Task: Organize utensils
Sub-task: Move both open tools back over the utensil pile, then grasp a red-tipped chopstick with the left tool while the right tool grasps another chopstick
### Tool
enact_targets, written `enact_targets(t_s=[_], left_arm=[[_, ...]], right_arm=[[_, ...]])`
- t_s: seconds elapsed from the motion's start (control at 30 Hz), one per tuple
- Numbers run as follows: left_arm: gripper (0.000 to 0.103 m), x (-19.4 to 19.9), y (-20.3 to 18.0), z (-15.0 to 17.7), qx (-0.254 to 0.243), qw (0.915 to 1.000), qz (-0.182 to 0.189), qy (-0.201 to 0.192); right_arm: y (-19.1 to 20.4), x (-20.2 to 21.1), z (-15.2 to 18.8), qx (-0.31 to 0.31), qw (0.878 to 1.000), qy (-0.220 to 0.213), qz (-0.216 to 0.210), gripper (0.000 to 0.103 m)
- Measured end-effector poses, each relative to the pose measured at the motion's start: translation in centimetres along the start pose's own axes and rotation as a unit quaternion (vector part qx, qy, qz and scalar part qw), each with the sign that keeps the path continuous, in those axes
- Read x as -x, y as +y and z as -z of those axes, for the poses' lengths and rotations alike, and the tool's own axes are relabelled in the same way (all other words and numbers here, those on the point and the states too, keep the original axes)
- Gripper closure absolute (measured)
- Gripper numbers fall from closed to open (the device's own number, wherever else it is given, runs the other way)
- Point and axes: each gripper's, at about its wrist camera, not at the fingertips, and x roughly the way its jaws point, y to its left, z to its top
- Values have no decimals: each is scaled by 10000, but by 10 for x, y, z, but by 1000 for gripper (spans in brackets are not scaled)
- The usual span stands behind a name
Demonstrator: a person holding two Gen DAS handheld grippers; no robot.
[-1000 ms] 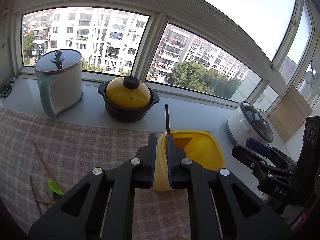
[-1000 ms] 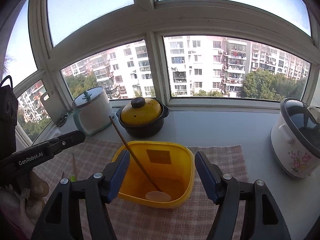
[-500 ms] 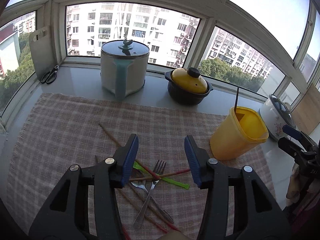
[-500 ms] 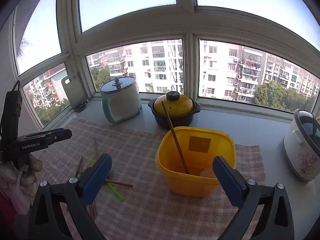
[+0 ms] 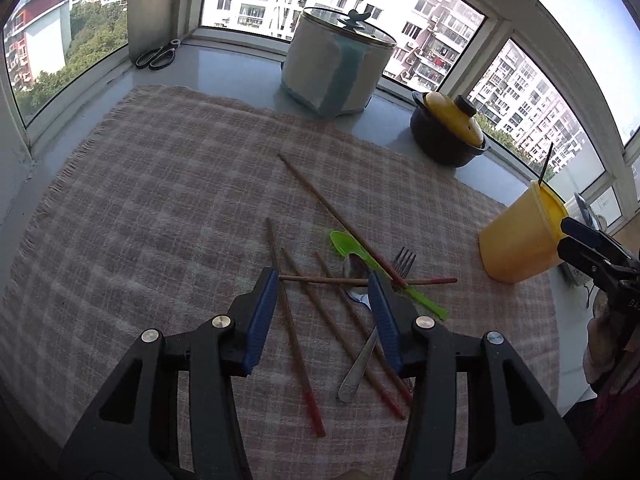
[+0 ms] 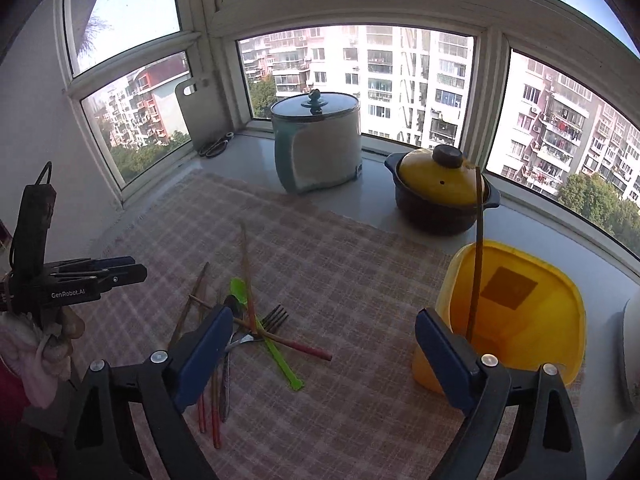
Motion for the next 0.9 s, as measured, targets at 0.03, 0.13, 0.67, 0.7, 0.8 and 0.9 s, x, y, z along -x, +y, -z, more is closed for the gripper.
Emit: enact_targets(t_s=[0.03,0.13,0.67,0.7,0.8,0.9], left_arm=[[63,-5,4,4,54,9999,12,106],[74,-20,14,16,208,9991,29,382],[85,-71,20,39,396,9932,-150,1085],[86,-72,20,39,402,9931,-148,1095],[86,-78,19,38,382,9925,-203,1147],[90,-82,18,38,357,9922,-294,1156]], right_arm=[[3,-7,-2,34,10000,63,-48,14],[12,-29,-9,123,9992,307,-225,22],[40,-148,-35,10,9791,1638,-1205,54],[42,-154,-36,1,9778,1709,-1213,56],[47,-172,-37,4,9733,1902,-1288,61],[54,-188,-39,98,9700,2061,-1289,64]])
